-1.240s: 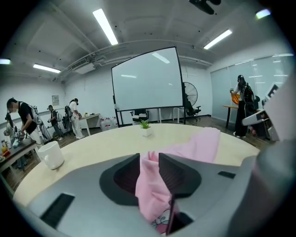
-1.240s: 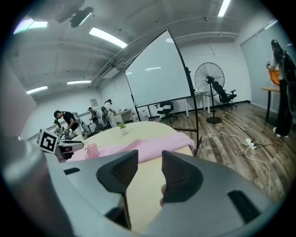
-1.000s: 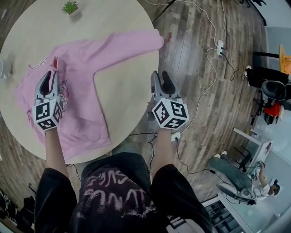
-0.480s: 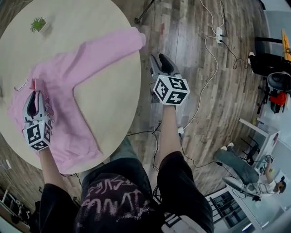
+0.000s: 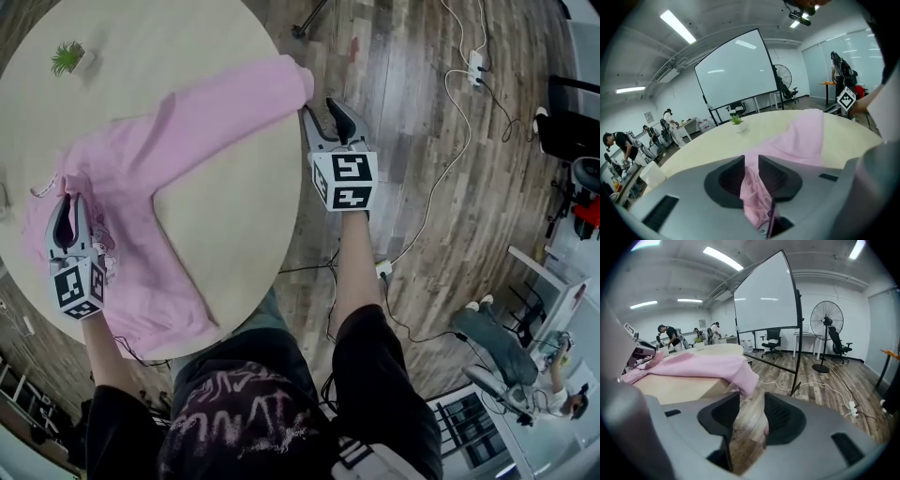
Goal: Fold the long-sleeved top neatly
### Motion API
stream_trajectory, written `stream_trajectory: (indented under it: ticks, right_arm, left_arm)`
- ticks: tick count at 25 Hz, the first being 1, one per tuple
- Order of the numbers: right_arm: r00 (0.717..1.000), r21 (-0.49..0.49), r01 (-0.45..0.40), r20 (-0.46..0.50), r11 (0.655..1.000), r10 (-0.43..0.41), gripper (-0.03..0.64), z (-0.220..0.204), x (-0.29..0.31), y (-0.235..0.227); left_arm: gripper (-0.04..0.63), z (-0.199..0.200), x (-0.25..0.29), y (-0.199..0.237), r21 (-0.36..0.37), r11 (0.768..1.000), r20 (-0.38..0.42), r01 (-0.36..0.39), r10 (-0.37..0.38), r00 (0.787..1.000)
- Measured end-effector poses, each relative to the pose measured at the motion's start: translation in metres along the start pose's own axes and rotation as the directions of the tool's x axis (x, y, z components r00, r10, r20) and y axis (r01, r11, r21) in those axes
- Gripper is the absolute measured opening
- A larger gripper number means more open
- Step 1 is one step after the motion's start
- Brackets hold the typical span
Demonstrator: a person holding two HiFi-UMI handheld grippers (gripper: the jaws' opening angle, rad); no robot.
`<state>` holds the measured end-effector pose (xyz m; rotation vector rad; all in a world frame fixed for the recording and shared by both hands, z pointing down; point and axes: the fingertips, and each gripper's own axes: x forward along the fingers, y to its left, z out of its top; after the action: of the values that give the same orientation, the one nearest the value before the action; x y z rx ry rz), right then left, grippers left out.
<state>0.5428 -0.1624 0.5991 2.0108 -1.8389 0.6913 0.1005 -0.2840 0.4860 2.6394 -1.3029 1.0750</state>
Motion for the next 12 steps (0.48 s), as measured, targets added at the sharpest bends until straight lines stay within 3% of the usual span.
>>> stream_trajectory:
  ticks: [12]
  right_arm:
    - [0.999, -0.053, -0.047, -0.012, 0.997, 0.047, 0.169, 0.002, 0.017, 0.005]
  left_arm:
    - [0.101, -0.005, 0.004, 0.008, -0.031, 0.999, -0.008, -0.018, 0.018, 1.000]
